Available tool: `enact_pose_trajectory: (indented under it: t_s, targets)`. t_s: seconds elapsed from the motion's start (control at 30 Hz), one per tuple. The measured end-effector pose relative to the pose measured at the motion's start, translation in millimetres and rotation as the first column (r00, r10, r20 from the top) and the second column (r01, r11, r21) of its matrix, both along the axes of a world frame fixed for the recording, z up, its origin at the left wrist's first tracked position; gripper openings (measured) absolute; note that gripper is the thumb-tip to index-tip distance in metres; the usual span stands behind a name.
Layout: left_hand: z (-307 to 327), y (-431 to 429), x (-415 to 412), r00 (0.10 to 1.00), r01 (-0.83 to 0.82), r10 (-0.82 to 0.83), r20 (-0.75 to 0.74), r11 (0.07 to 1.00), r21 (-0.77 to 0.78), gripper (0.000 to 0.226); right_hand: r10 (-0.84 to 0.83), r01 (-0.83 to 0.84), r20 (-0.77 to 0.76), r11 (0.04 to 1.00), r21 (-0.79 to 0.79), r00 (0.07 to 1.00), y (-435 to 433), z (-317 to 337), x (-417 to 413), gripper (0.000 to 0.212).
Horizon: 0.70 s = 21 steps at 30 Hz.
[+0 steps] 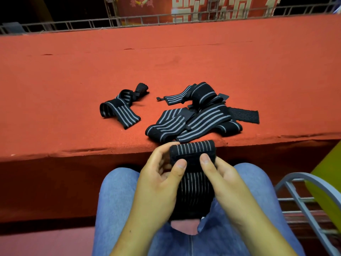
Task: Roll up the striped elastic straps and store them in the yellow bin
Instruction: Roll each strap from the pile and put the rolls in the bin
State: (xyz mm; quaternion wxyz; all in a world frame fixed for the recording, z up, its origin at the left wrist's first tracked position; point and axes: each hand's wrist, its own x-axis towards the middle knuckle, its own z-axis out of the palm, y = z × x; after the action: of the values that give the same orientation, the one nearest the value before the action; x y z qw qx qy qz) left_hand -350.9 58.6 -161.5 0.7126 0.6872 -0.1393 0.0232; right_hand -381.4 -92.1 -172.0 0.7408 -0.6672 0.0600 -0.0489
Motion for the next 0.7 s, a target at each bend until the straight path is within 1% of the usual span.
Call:
enact_pose_trajectory:
  t_s: [0.1, 0.23, 0.3, 0.4, 0.5, 0.6, 0.7]
  targets:
    - [0.1, 2.2, -0.5, 1.0, -0.012, 0.012, 0.021, 1.0, -0.013, 0.036, 0.016, -0.016, -0.03, 1.0, 0.013, 0.999, -0.2, 1.5, -2.0, 0.054]
    - [-1.3, 4.2, 0.0, 0.998, -0.008, 0.008, 0.058, 1.0, 0.004, 0.045, 0.02, -0.02, -0.045, 1.0, 0.012, 0.999, -0.3, 0.6, -1.0, 0.082]
    - [-2.6, 4.0, 0.7, 0.997, 0.001, -0.002, 0.075, 1.0, 0.011, 0.049, 0.033, -0.032, -0.047, 0.999, 0.02, 0.998, -0.5, 1.3, -0.6, 0.083]
    - [-4.3, 2.7, 1.1, 0.996, 0.0, -0.001, 0.09, 1.0, 0.003, 0.049, 0.029, -0.028, -0.042, 0.999, 0.042, 0.999, -1.3, 2.2, -0.6, 0.078]
    - [-3.8, 1.5, -2.2, 0.996, 0.063, -0.061, 0.065, 0.998, -0.021, 0.044, 0.016, -0.014, -0.044, 0.999, 0.048, 0.999, -1.3, 2.3, 0.3, 0.063]
    - [1.1, 0.6, -6.9, 0.992, 0.125, -0.125, -0.004, 0.992, 0.002, 0.055, 0.003, 0.0, -0.04, 0.997, 0.08, 0.999, -2.5, 0.9, 0.4, 0.044]
    - [1.7, -0.5, -6.9, 0.988, 0.141, -0.135, -0.075, 0.986, 0.086, 0.072, 0.017, -0.016, -0.025, 0.998, 0.058, 1.0, -2.2, 0.9, -0.5, 0.035]
